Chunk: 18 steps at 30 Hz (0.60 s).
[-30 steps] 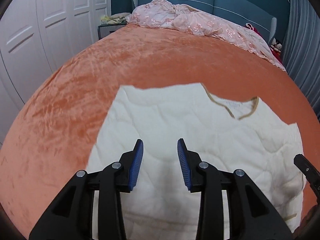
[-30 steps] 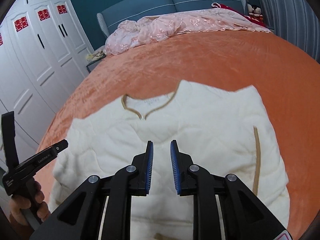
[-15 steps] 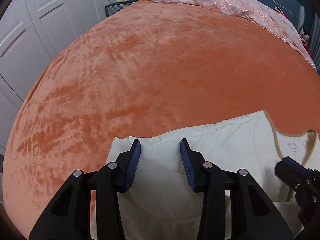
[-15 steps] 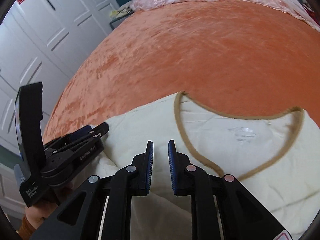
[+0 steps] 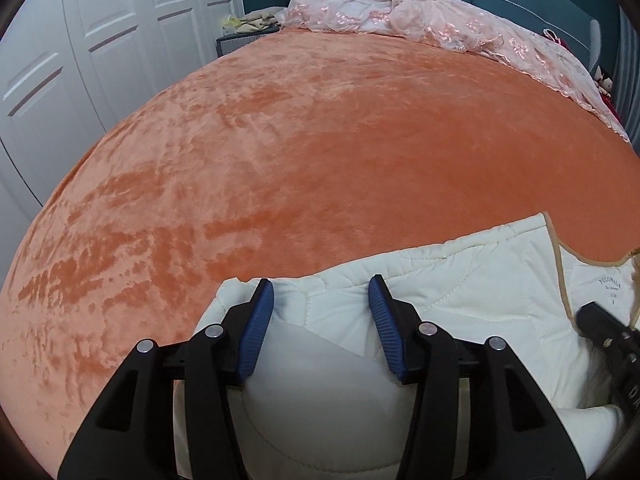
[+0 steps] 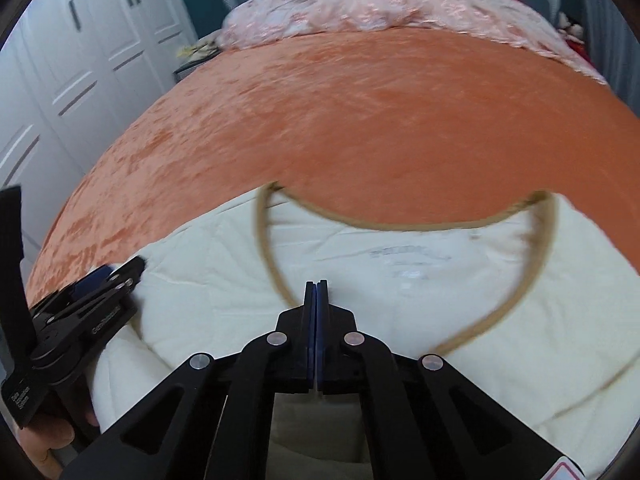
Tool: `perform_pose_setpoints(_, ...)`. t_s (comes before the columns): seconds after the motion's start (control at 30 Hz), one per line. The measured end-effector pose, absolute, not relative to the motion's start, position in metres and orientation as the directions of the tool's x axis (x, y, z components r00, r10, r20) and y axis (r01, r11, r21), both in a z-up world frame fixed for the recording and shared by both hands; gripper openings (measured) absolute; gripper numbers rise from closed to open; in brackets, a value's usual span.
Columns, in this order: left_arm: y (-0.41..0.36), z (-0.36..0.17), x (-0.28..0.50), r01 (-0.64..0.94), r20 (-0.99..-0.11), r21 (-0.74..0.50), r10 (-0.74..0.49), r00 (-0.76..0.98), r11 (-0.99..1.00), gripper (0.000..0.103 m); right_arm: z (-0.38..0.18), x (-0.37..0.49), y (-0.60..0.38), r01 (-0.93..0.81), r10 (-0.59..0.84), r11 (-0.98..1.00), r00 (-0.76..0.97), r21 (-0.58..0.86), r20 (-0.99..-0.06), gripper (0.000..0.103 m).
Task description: Fold large clothes
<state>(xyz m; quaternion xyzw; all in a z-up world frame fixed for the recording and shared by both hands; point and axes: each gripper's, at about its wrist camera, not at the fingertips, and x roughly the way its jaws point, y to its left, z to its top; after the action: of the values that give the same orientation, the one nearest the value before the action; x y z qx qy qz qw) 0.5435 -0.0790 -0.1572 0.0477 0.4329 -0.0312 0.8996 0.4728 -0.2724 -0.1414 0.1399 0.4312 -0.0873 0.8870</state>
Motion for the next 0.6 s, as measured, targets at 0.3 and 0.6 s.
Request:
perform_pose_setpoints(0.3, -0.135, -0.087, 0.521, 0.23, -0.783, -0.089, -0.21, 0.585, 0.969, 0.063, -0.094, 0.393, -0.402, 0.486, -0.196, 0.857, 0.618, 0.173, -0.761, 0.009)
perform_pose_setpoints(0.6, -0.28, -0.137, 0.513, 0.427, -0.871, -0.238, -0.386, 0.304, 0.873, 0.054, -0.145, 0.388, -0.433, 0.422, 0.024, 0.839, 0.6, 0.342, -0.8, 0.008)
